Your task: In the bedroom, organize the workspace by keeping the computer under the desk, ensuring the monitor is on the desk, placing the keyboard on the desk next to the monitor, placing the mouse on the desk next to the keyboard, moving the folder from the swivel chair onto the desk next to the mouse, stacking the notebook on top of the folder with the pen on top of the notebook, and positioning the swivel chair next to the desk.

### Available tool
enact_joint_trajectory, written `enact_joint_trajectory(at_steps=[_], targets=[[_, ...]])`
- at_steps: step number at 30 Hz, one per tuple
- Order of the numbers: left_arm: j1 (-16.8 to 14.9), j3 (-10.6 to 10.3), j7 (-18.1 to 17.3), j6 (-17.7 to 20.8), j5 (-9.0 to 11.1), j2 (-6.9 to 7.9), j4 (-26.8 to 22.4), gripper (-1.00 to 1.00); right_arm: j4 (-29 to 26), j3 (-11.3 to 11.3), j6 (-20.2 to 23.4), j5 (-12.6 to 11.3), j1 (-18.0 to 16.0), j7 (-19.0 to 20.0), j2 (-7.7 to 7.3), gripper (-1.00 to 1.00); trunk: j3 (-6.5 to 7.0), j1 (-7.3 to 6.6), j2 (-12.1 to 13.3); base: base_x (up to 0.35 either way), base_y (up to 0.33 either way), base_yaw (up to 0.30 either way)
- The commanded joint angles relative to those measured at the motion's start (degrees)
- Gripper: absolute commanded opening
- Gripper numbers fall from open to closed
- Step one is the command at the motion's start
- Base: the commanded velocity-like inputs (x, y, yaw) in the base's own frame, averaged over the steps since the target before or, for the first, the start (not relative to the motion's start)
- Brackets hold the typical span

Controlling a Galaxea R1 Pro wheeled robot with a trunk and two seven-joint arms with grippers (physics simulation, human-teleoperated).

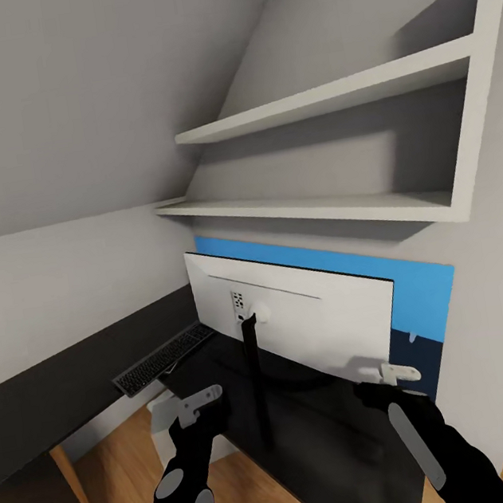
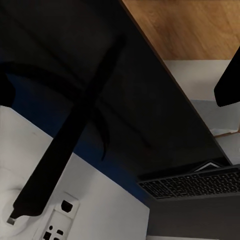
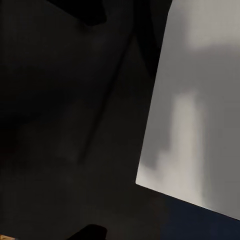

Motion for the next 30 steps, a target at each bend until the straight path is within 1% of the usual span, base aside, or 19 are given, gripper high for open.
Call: enact_joint_trajectory(at_steps=[1, 7, 9, 14, 15, 16, 18, 19, 20, 21, 22, 24, 30], targets=[[-0.1, -0.1, 0.5, 0.2, 0.5, 0.01, -0.1, 1.00, 0.3, 0.2, -0.2, -0.6, -0.1, -0.6, -0.08, 1.00, -0.09, 0.01, -0.1, 0.000, 0.000, 0.000], [-0.1, 0.7, 0.5, 0.2, 0.6, 0.01, -0.1, 1.00, 3.7, 0.3, -4.0, -0.4, -0.1, -0.4, -0.18, 1.00, -0.09, 0.01, -0.1, 0.000, 0.000, 0.000], [-0.1, 0.8, 0.5, 0.2, 0.6, 0.01, -0.1, 1.00, 4.2, 0.3, -4.6, -0.3, -0.1, -0.4, -0.21, 1.00, -0.09, 0.01, -0.1, 0.000, 0.000, 0.000], [-0.1, 0.8, 0.5, 0.2, 0.6, 0.01, -0.1, 1.00, 7.2, 0.3, -7.6, 0.6, -0.3, -0.3, -0.38, 1.00, -0.09, 0.01, -0.1, 0.000, 0.000, 0.000], [-0.1, 0.7, 0.5, 0.2, 0.6, -0.02, -0.1, 1.00, 8.8, 0.3, -9.5, 1.4, -0.4, -0.3, -0.43, 1.00, -0.09, 0.01, -0.1, 0.000, 0.000, 0.000], [-0.1, 0.7, 0.5, 0.2, 0.6, -0.03, -0.1, 1.00, 9.3, 0.3, -10.3, 1.9, -0.4, -0.3, -0.44, 1.00, -0.09, 0.01, -0.1, 0.000, 0.000, 0.000], [-0.1, 0.6, 0.5, 0.2, 0.7, -0.06, -0.1, 1.00, 10.3, 0.3, -12.6, 3.6, -0.5, -0.3, -0.44, 1.00, -0.09, 0.01, -0.1, 0.000, -0.004, 0.000], [-0.1, 0.6, 0.5, 0.2, 0.7, -0.06, -0.1, 1.00, 10.7, 0.3, -14.2, 5.0, -0.5, -0.3, -0.42, 1.00, -0.09, 0.01, -0.1, 0.000, -0.078, 0.000], [-0.1, 0.6, 0.5, 0.2, 0.7, -0.07, -0.1, 1.00, 10.9, 0.3, -15.0, 5.6, -0.5, -0.3, -0.42, 1.00, -0.09, 0.01, -0.1, 0.000, -0.125, 0.000], [-0.1, 0.6, 0.4, 0.3, 0.7, -0.06, -0.1, 1.00, 11.5, 0.3, -17.2, 7.3, -0.5, -0.3, -0.39, 1.00, -0.09, 0.01, -0.1, 0.000, -0.228, 0.000], [-0.1, 0.6, 0.4, 0.3, 0.7, -0.05, -0.1, 1.00, 12.2, 0.3, -18.5, 8.1, -0.5, -0.3, -0.39, 1.00, -0.09, 0.01, -0.1, 0.000, -0.268, 0.000], [-0.1, 0.6, 0.4, 0.3, 0.7, -0.07, -0.1, 1.00, 13.3, 0.3, -20.1, 8.8, -0.5, -0.3, -0.36, 1.00, -0.09, 0.01, -0.1, 0.000, -0.254, 0.000], [-0.1, 0.6, 0.4, 0.4, 0.7, -0.08, -0.1, 1.00, 14.0, 0.4, -23.4, 9.4, -0.5, -0.3, -0.30, 1.00, -0.09, 0.01, -0.1, 0.000, -0.101, 0.000]])
